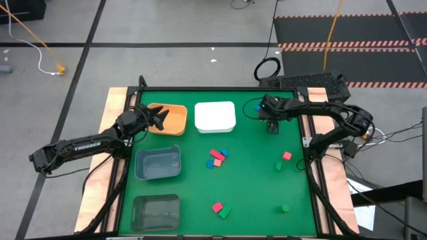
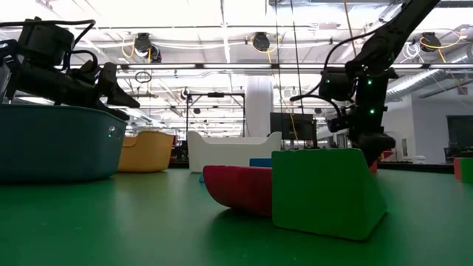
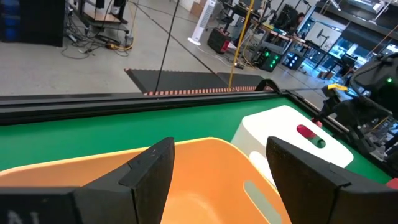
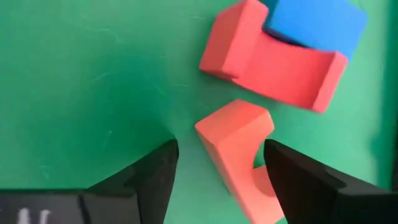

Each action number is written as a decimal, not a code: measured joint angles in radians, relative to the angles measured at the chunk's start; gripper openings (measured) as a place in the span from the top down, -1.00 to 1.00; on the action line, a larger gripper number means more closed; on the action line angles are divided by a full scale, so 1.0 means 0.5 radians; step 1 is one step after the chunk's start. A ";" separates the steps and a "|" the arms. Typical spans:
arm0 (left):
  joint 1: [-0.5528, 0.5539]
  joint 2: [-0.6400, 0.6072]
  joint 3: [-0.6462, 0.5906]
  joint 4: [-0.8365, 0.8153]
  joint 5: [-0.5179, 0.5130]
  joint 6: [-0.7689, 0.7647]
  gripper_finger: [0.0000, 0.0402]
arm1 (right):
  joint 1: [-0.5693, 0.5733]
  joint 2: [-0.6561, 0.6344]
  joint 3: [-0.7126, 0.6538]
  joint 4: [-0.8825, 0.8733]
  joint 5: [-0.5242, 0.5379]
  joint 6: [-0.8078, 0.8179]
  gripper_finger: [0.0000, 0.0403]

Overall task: Sort & place blocks by color
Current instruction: Put the top right pink block into the white bin

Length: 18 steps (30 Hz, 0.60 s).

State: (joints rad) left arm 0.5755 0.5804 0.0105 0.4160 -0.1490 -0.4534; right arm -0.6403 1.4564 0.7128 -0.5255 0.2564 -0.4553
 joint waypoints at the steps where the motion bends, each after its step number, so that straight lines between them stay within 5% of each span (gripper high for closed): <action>1: 0.000 0.000 0.001 -0.002 -0.001 0.001 -0.27 | 0.000 0.001 0.000 0.010 0.003 0.046 -0.11; 14: -0.001 0.000 0.000 -0.001 0.000 0.001 -0.27 | -0.013 0.005 -0.005 -0.045 -0.005 0.284 0.75; 18: -0.001 -0.001 0.000 -0.001 0.000 0.001 -0.27 | -0.015 -0.044 0.000 -0.251 0.003 0.335 0.80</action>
State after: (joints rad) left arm 0.5751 0.5800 0.0105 0.4156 -0.1490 -0.4530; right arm -0.6478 1.4342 0.7127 -0.6510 0.2580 -0.2877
